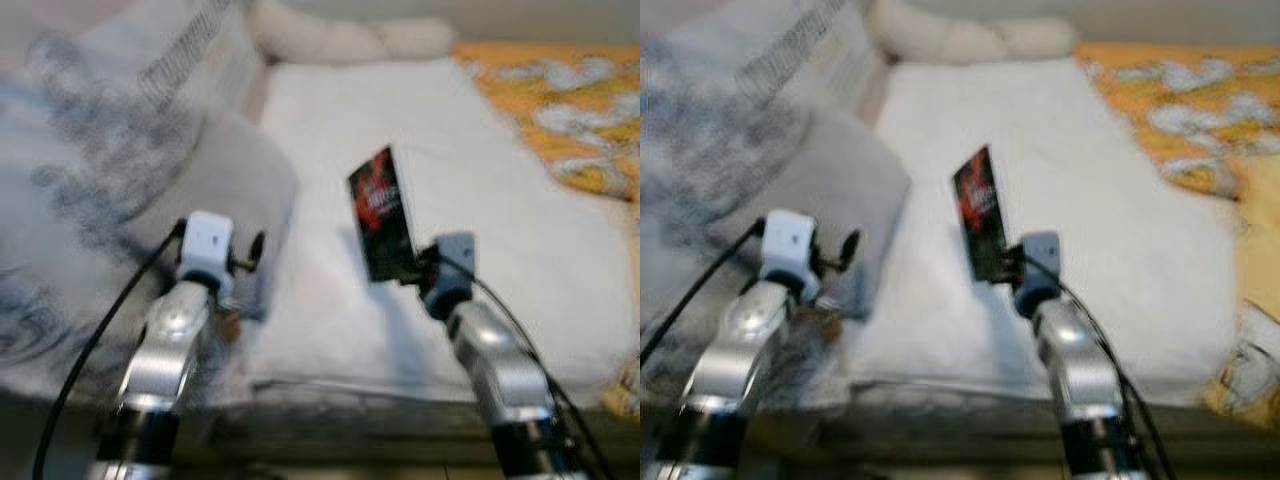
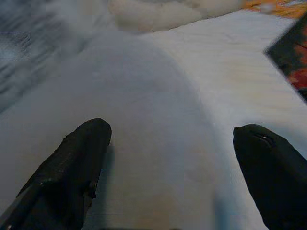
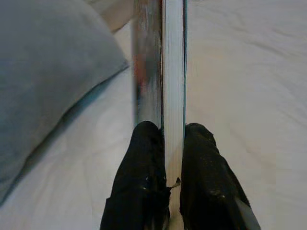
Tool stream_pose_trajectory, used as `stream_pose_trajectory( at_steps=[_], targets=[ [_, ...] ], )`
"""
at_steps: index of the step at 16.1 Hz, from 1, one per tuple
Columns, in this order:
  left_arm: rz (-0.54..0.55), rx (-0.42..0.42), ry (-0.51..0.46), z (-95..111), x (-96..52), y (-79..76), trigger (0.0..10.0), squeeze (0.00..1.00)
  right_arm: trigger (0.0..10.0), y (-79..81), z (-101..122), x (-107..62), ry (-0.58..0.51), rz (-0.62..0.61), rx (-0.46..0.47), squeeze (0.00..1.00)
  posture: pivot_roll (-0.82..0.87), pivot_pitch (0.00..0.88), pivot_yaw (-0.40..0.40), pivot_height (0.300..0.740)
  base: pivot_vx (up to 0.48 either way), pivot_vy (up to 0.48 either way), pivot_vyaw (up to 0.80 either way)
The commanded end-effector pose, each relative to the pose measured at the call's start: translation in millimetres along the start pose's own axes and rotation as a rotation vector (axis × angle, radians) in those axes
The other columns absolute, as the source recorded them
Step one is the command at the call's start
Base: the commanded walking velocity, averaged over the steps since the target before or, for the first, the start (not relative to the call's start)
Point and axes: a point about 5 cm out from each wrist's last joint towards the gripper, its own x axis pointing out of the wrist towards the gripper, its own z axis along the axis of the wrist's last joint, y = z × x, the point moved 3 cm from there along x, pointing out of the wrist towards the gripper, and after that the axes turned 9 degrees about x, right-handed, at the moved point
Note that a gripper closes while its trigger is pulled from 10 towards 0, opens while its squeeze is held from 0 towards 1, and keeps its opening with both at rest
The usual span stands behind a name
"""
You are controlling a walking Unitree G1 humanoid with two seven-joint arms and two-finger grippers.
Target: Clean up the room
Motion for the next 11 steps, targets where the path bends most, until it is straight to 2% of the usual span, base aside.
stream_pose_trajectory(
  at_steps=[1, 2, 7, 11],
  targets=[
    [0.018, 0.006, 0.013, -3.9, -3.0, 7.3, 10.0, 0.0, 10.0, 10.7, 6.0, 0.4, -0.032, 0.04, 0.012, 0.0, -0.02, 0.0, 0.023, 0.74, 0.0, 0.0, 0.65],
    [0.016, 0.001, 0.008, -3.6, -3.4, 7.0, 10.0, 0.0, 10.0, 8.6, 6.5, -0.4, -0.039, 0.028, 0.041, 0.0, -0.02, 0.0, 0.024, 0.74, 0.0, 0.0, 0.0],
    [-0.063, 0.013, -0.011, -1.9, -5.8, -4.4, 10.0, 0.0, 10.0, 2.5, 6.9, -1.9, -0.036, 0.02, 0.05, 0.0, -0.02, 0.0, 0.027, 0.74, 0.0, 0.0, 0.0],
    [-0.22, 0.041, -0.05, 4.7, -6.6, -18.9, 10.0, 0.0, 10.0, -5.1, 11.7, 18.6, 0.012, 0.012, 0.096, 0.0, -0.01, 0.0, 0.025, 0.74, 0.0, 0.0, 0.0]
  ],
)
